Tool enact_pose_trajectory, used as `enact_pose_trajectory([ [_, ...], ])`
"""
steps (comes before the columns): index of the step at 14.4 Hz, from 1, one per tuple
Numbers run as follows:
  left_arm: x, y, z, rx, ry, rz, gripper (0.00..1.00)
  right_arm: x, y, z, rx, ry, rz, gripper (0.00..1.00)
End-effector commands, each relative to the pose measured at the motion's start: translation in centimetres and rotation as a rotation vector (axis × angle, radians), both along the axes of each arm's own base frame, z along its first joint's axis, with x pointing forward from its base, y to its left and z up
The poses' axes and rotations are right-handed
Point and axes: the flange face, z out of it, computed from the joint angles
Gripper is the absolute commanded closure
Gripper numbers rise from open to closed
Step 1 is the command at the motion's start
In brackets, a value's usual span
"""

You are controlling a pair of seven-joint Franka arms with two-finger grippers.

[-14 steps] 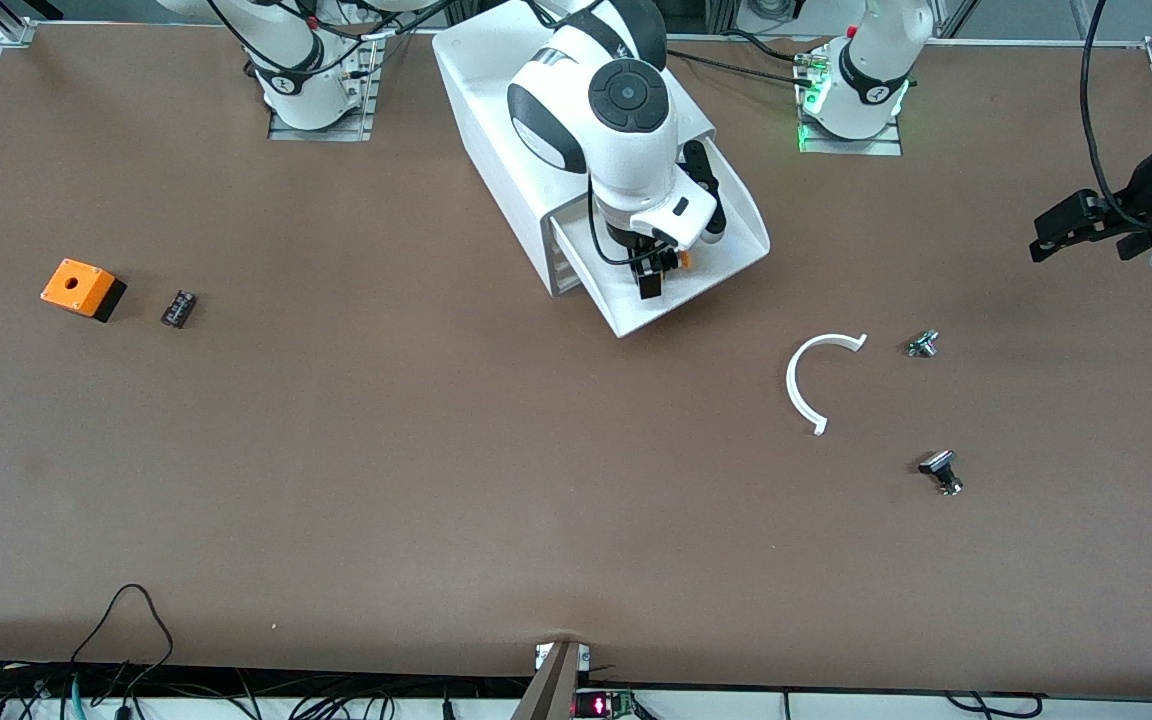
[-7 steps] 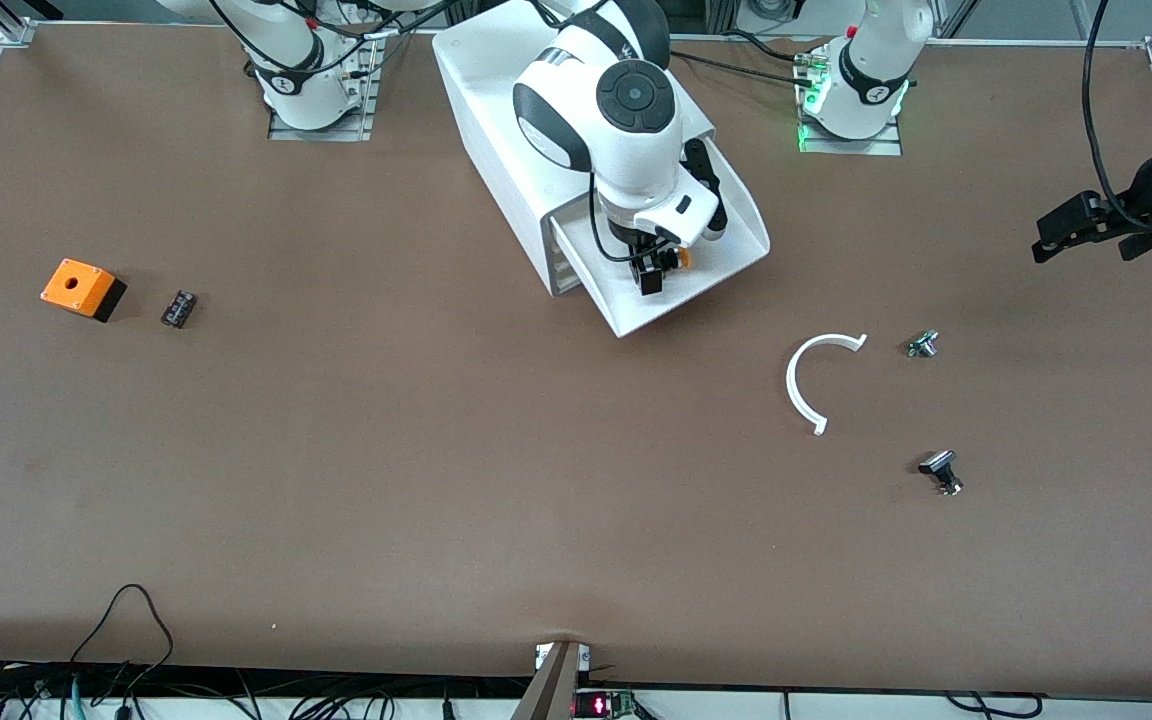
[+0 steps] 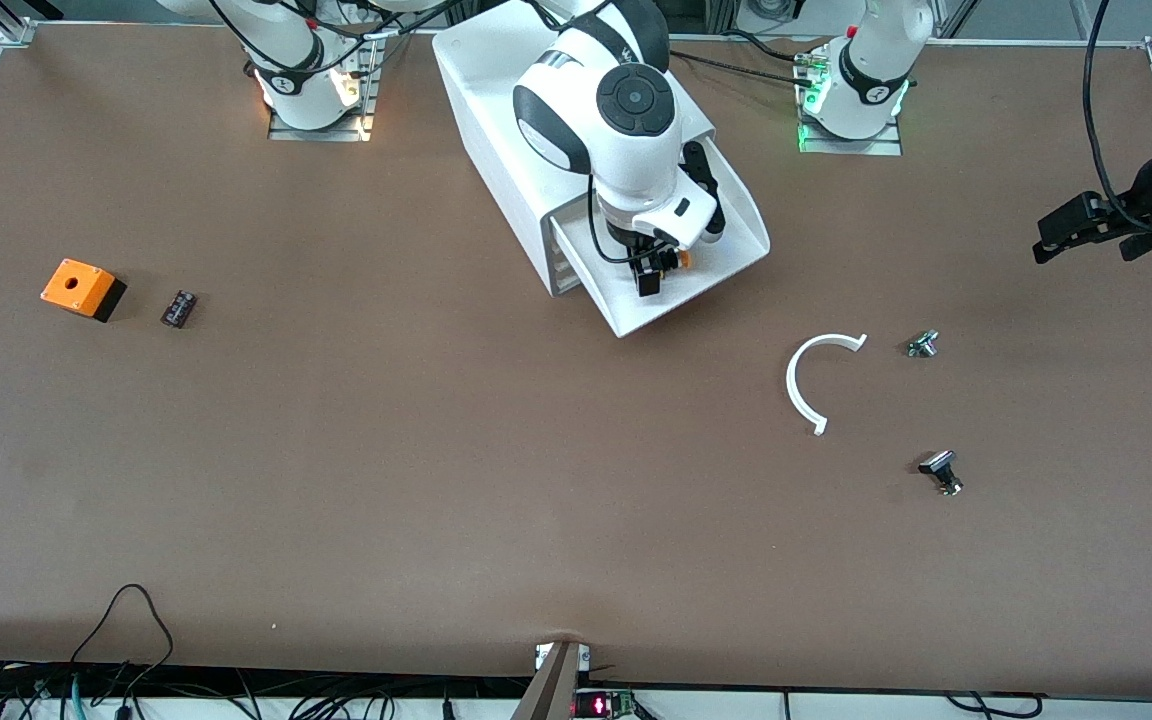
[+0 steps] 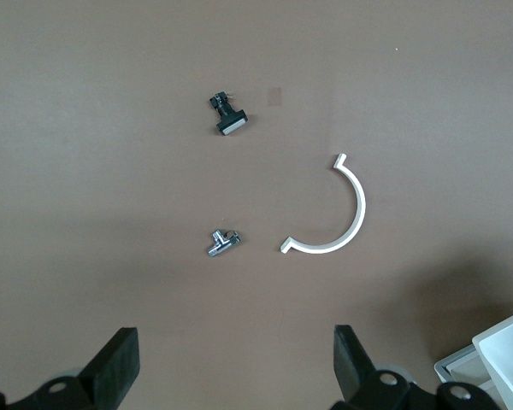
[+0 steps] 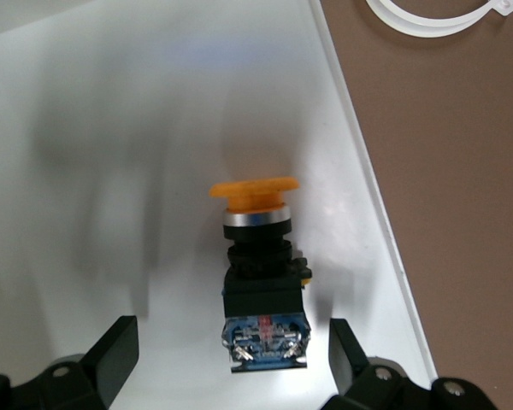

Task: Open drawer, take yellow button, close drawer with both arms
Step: 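Close the right gripper around the orange mushroom button's base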

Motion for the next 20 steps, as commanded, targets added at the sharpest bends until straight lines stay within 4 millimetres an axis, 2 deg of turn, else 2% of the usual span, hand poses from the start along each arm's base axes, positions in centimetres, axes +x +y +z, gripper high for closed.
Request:
enact_pose_trajectory([
  [1, 0.2, 0.2, 0.6, 0.019, 0.006, -0.001, 0.00, -0.5, 0.5, -0.2, -0.005, -0.014, 0.009, 0.02],
  [4, 0.3, 0.1, 0.6, 0.019, 0.003, -0.006, 0.00, -0.8, 0.7, -0.3, -0.007, -0.014, 0.014, 0.04],
  [9, 1.1, -0.7, 0.8, 0.017, -0.010, -0.021, 0.00, -1.0, 1.2, -0.7, 0.001, -0.026, 0.021, 0.30],
  [10, 1.4, -0.8, 0.7, 0.017, -0.009, -0.021, 0.00, -1.0, 1.3, -0.8, 0.002, -0.029, 0.022, 0.39],
  [14, 1.3, -0.5, 0.7, 0.016, -0.004, -0.017, 0.00, -1.5, 1.6, -0.8, 0.001, -0.033, 0.027, 0.57],
  [15, 1.3, -0.5, 0.7, 0.016, -0.001, -0.017, 0.00, -1.2, 1.4, -0.5, 0.003, -0.036, 0.022, 0.61],
  [16, 1.2, -0.4, 0.8, 0.017, 0.001, -0.015, 0.00, -0.8, 1.0, 0.1, 0.008, -0.039, 0.000, 0.61],
  [20, 0.5, 0.0, 0.7, 0.015, 0.053, -0.007, 0.00, -0.9, -0.8, 4.3, 0.031, -0.056, -0.025, 0.63],
])
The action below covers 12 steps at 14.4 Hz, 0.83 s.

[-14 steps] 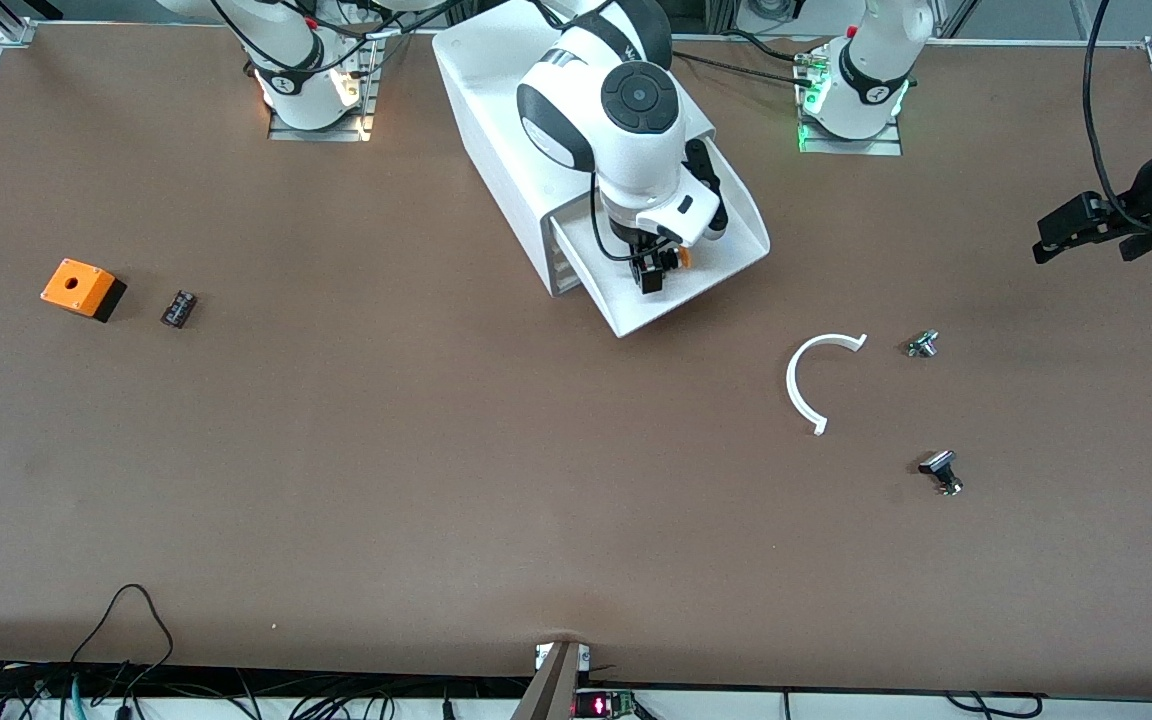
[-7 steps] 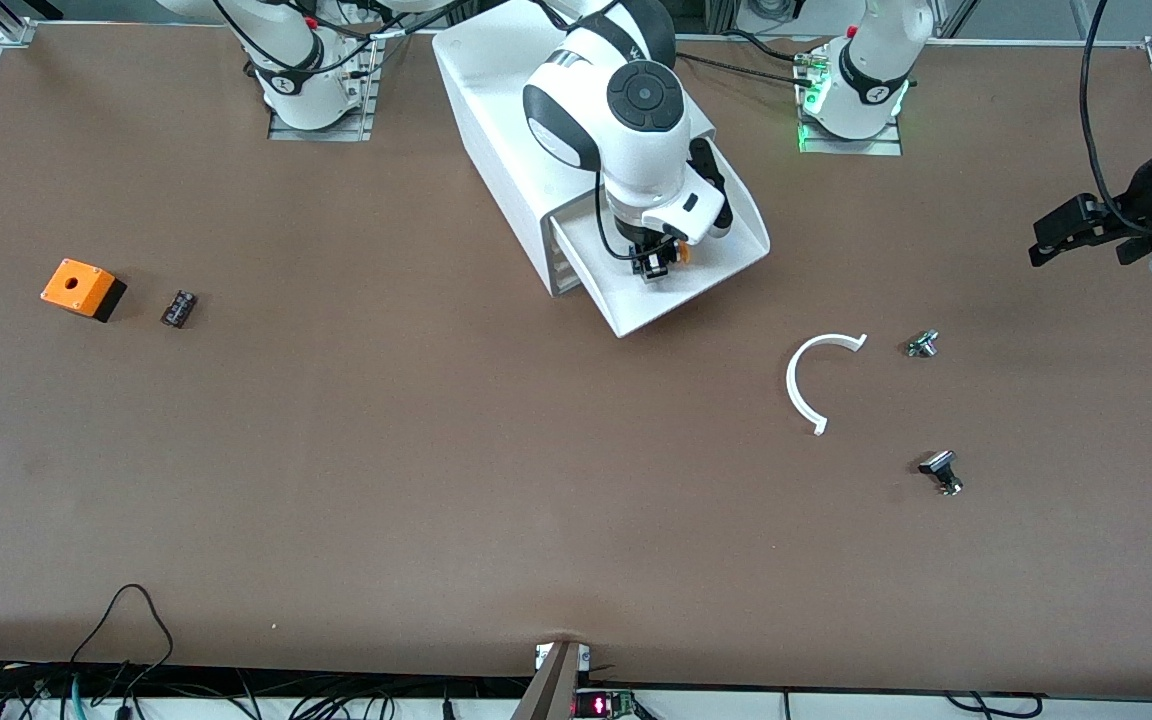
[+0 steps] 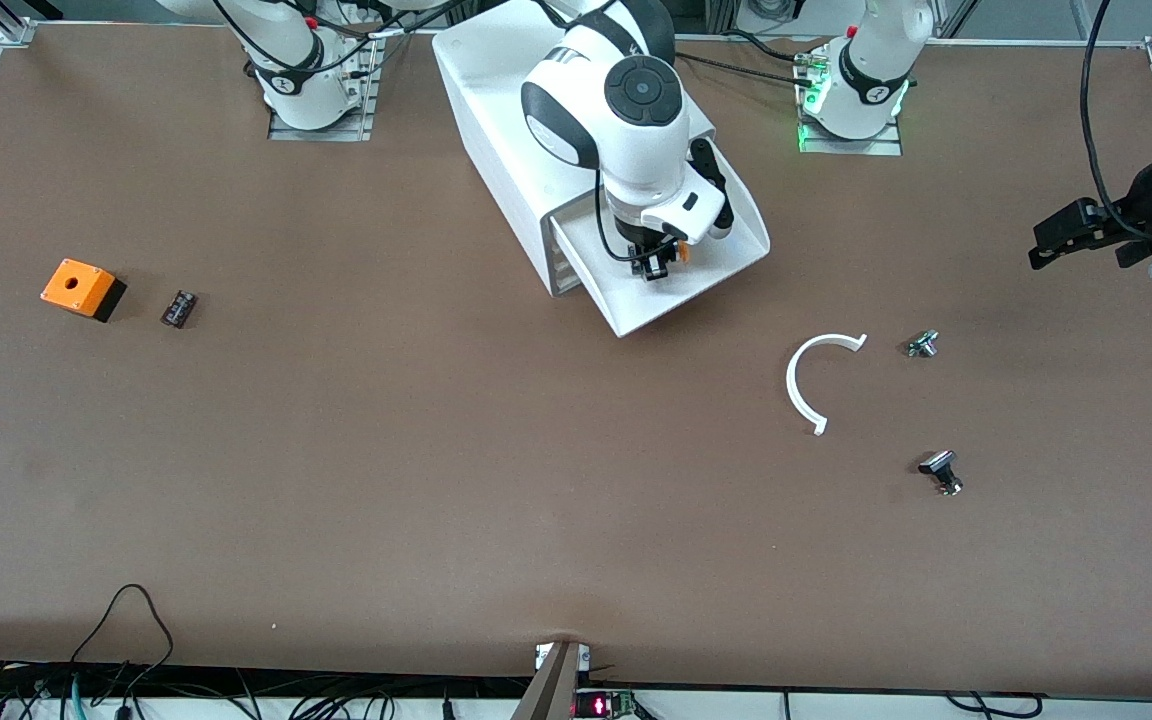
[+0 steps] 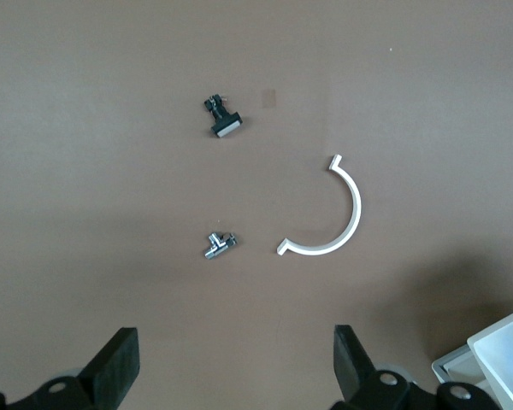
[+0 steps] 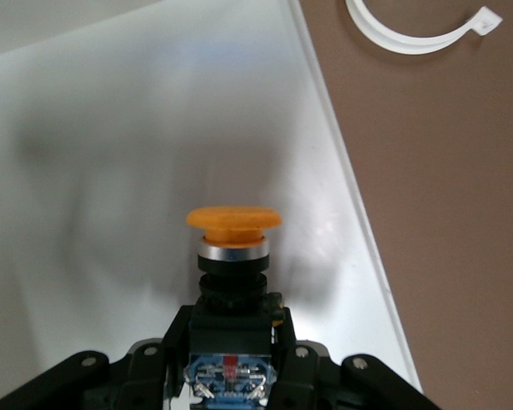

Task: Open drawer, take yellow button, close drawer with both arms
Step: 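Lift the orange button out of the drawer with the right gripper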

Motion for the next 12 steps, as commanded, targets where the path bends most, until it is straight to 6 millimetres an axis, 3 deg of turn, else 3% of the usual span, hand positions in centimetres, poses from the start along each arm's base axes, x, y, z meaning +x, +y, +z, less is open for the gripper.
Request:
enact_pose_trajectory([
  [1, -0.3, 0.6, 0.8, 0.018, 0.042, 0.006, 0.00, -0.3, -2.0, 3.9, 0.006, -0.019, -0.025, 0.63],
  [5, -0.1, 0.7, 0.9, 0.017, 0.038, 0.004, 0.00, 0.3, -3.5, 6.7, 0.019, -0.048, -0.042, 0.63],
  [8, 0.6, 0.5, 0.3, 0.017, 0.038, -0.003, 0.00, 1.1, -7.7, 7.1, -0.003, -0.031, -0.084, 0.63],
  [10, 1.8, 0.9, 0.6, 0.012, 0.005, -0.002, 0.00, 1.1, -8.7, 8.3, 0.000, -0.043, -0.087, 0.63],
  [12, 2.5, 0.8, -0.5, 0.006, 0.019, -0.005, 0.00, 1.0, -9.7, 8.7, -0.018, -0.061, -0.091, 0.63],
])
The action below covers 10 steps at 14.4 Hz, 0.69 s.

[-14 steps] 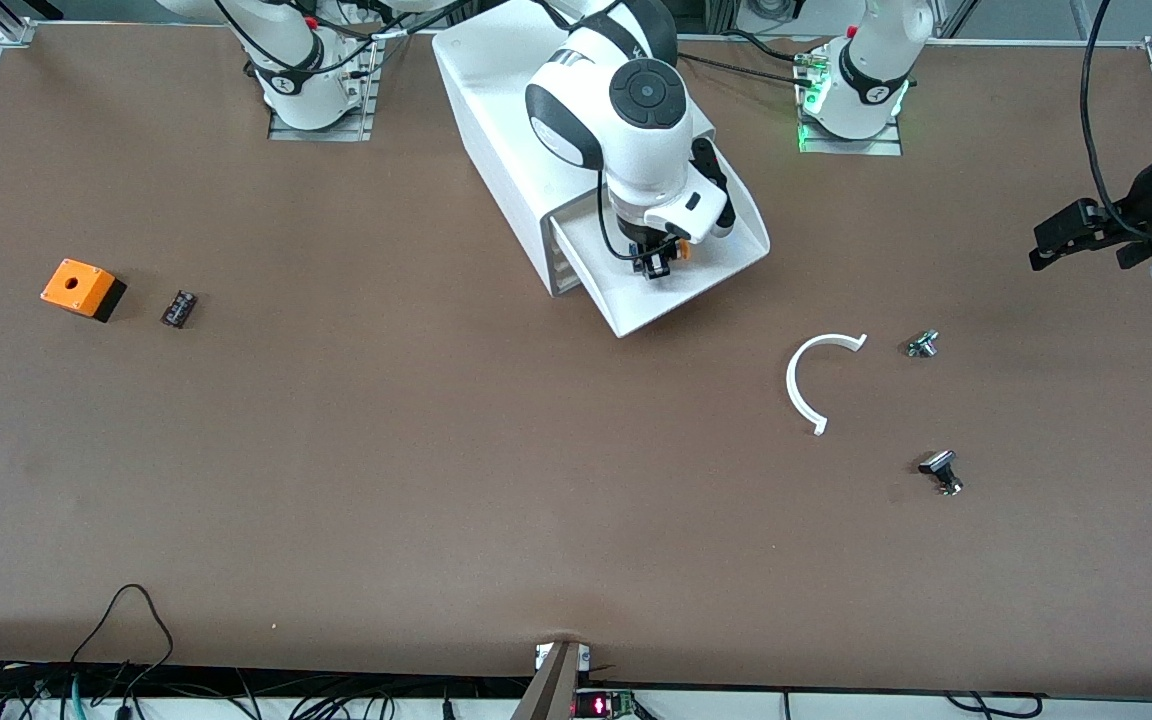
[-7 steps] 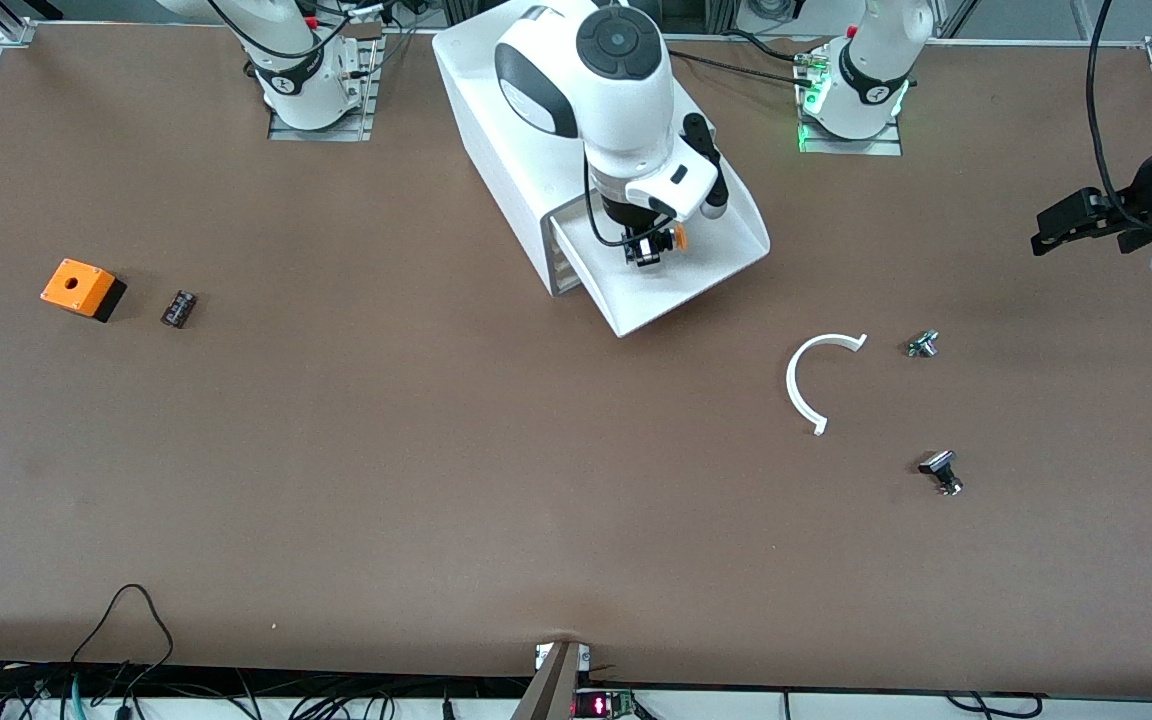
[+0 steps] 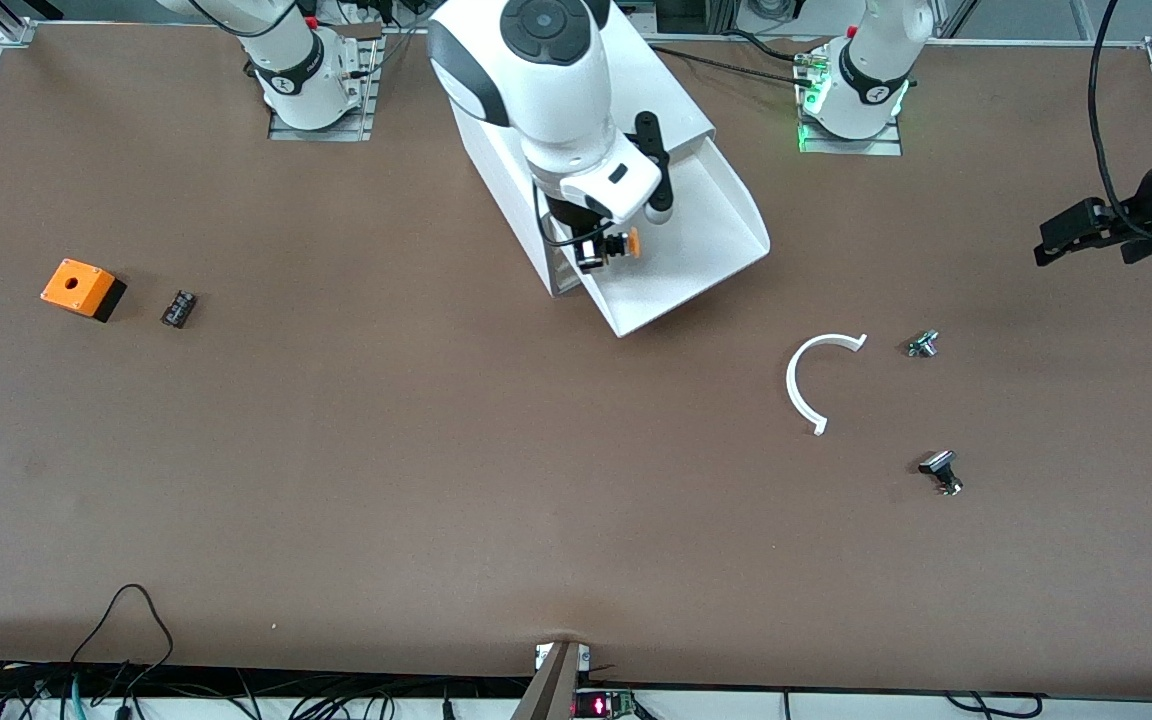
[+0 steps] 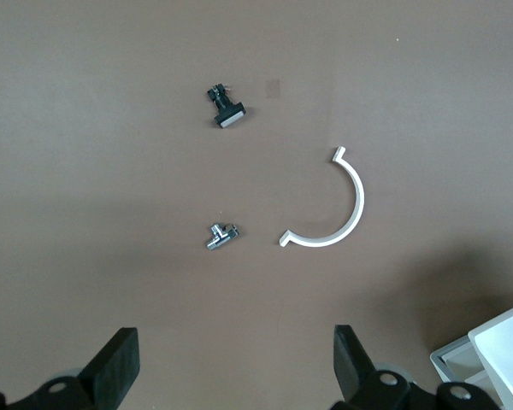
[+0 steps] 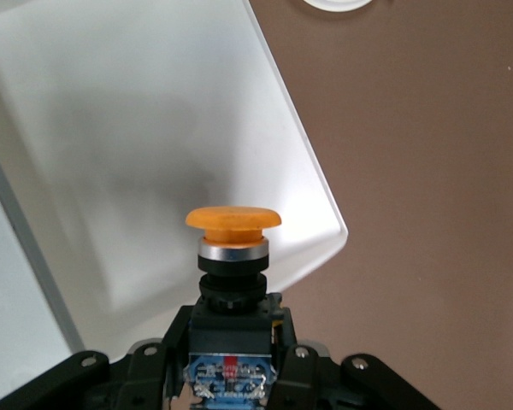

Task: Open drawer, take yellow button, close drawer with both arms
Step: 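Lift the orange button out of the drawer with the right gripper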

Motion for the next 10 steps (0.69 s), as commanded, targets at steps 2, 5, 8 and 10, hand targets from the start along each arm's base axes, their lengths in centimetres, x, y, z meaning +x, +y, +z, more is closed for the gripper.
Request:
enact_pose_trajectory([
  [2, 2.2, 0.4, 0.2, 0.015, -0.016, -0.011, 0.00, 0.2, -3.2, 1.1, -0.022, -0.023, -0.023, 0.63],
  [5, 2.9, 1.1, -0.4, 0.015, -0.009, -0.001, 0.00, 1.3, -4.6, 1.7, -0.018, -0.031, -0.044, 0.63],
  [8, 3.0, 1.1, -0.5, 0.021, -0.007, -0.002, 0.00, 1.4, -4.9, 1.9, -0.019, -0.034, -0.053, 0.63],
  [10, 3.1, 1.1, -0.6, 0.015, -0.007, -0.001, 0.00, 2.7, -6.9, 2.0, -0.014, -0.026, -0.112, 0.63],
])
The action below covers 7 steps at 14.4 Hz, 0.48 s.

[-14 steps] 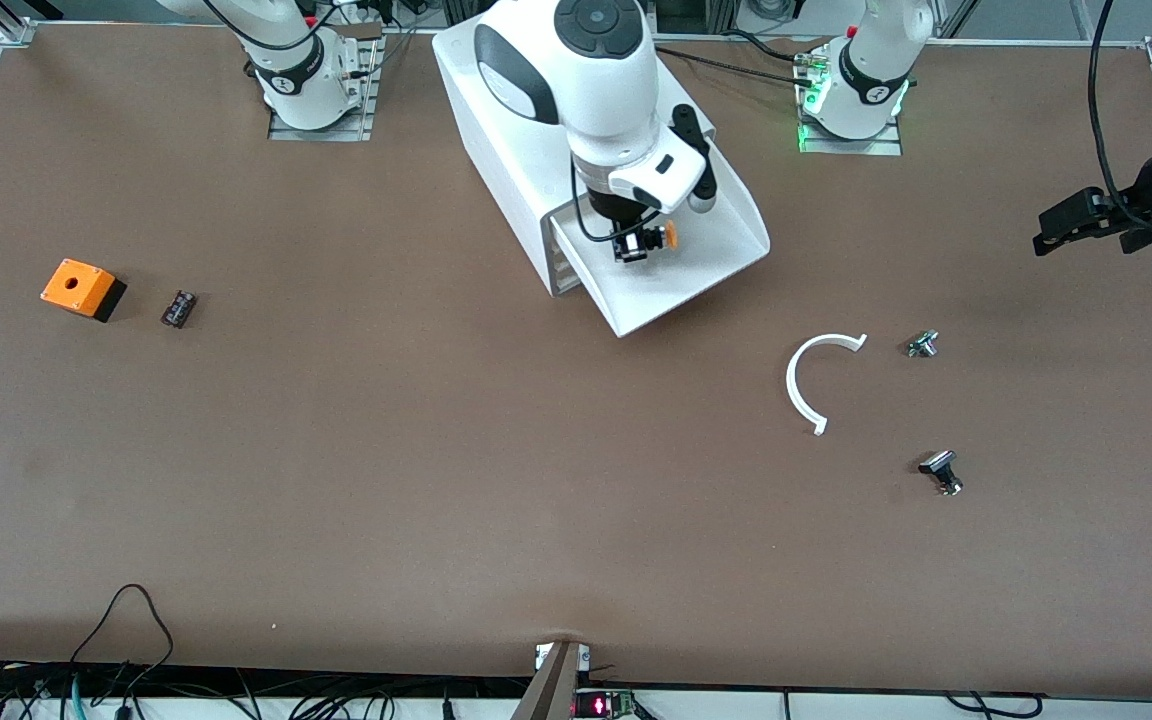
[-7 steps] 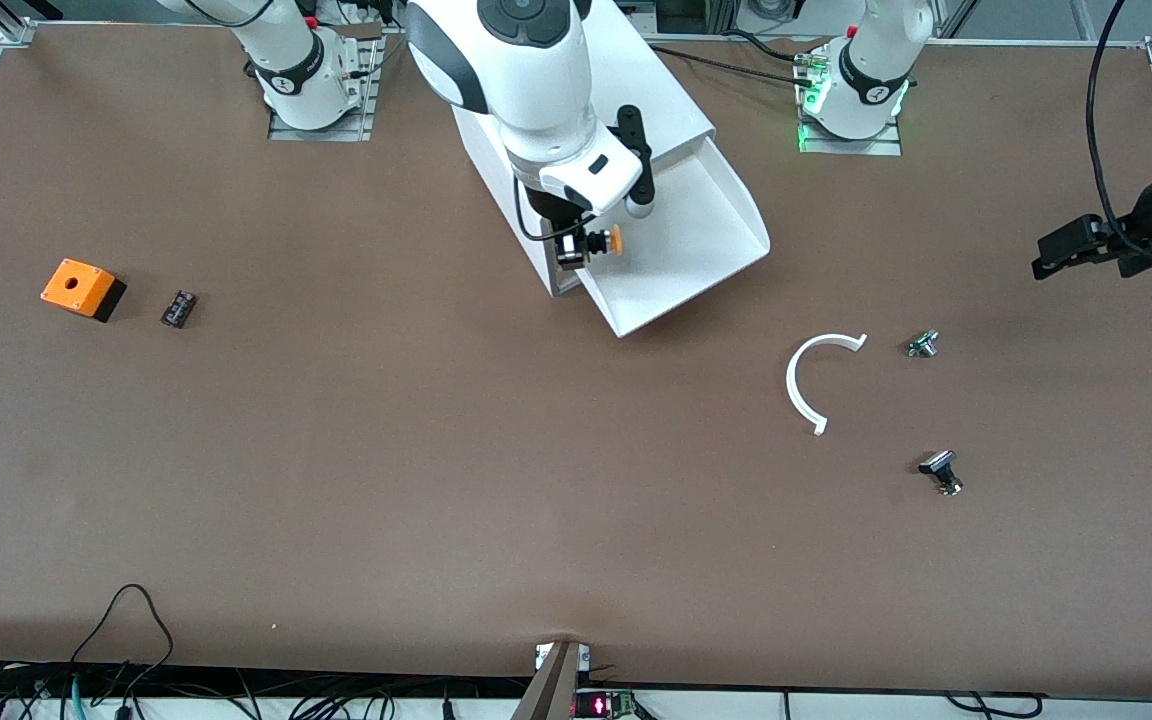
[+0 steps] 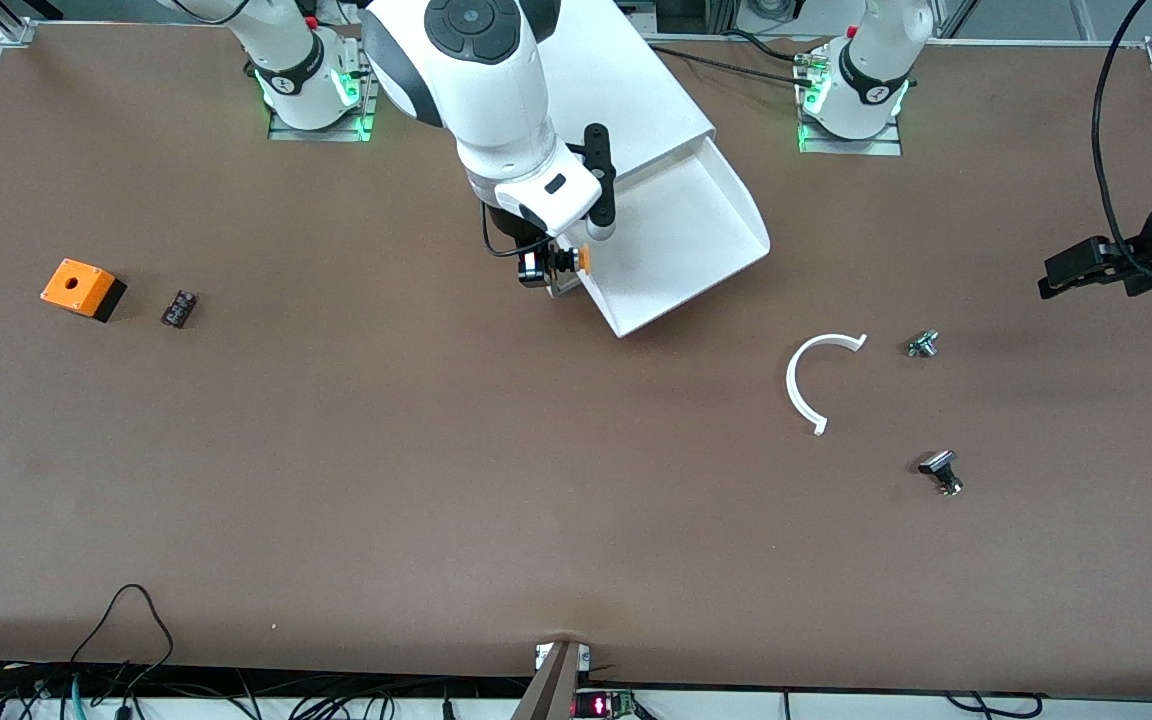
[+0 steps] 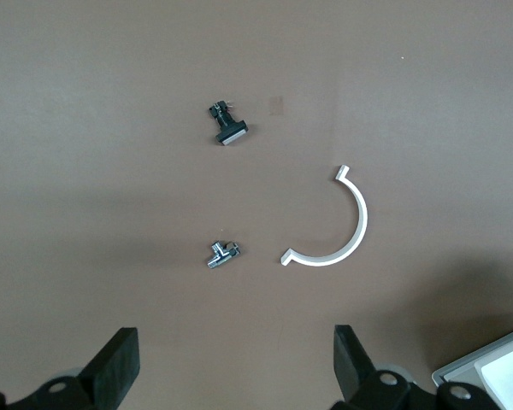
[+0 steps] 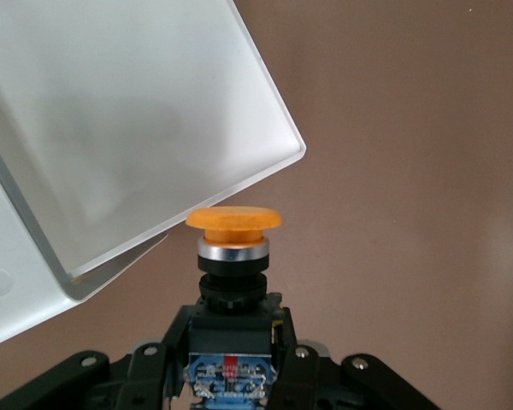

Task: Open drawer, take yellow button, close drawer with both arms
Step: 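Lift the orange button out of the drawer with the right gripper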

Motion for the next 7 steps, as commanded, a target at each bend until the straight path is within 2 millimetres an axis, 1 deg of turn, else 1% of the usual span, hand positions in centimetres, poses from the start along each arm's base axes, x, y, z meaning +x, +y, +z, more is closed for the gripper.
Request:
enact_pose_trajectory([
  [1, 0.9, 0.4, -0.2, 0.012, 0.002, -0.008, 0.00, 0.8, -2.9, 0.1, 0.000, 0.003, -0.085, 0.63],
  [2, 1.6, 0.4, -0.9, 0.020, -0.010, -0.008, 0.00, 2.6, -4.9, -0.2, 0.005, 0.001, -0.158, 0.63],
  [3, 1.8, 0.3, -0.9, 0.013, -0.021, -0.010, 0.00, 3.8, -6.1, -0.8, 0.017, -0.010, -0.207, 0.63],
  [4, 2.0, 0.6, -1.3, 0.013, -0.014, -0.006, 0.00, 4.6, -7.1, -1.8, 0.027, -0.018, -0.248, 0.63],
  [5, 2.1, 0.5, -1.5, 0.019, -0.015, -0.009, 0.00, 5.4, -8.4, -2.8, 0.030, -0.018, -0.301, 0.63],
  [7, 2.4, -0.4, -1.7, 0.017, -0.018, -0.024, 0.00, 6.6, -11.0, -4.4, 0.014, 0.005, -0.405, 0.63],
])
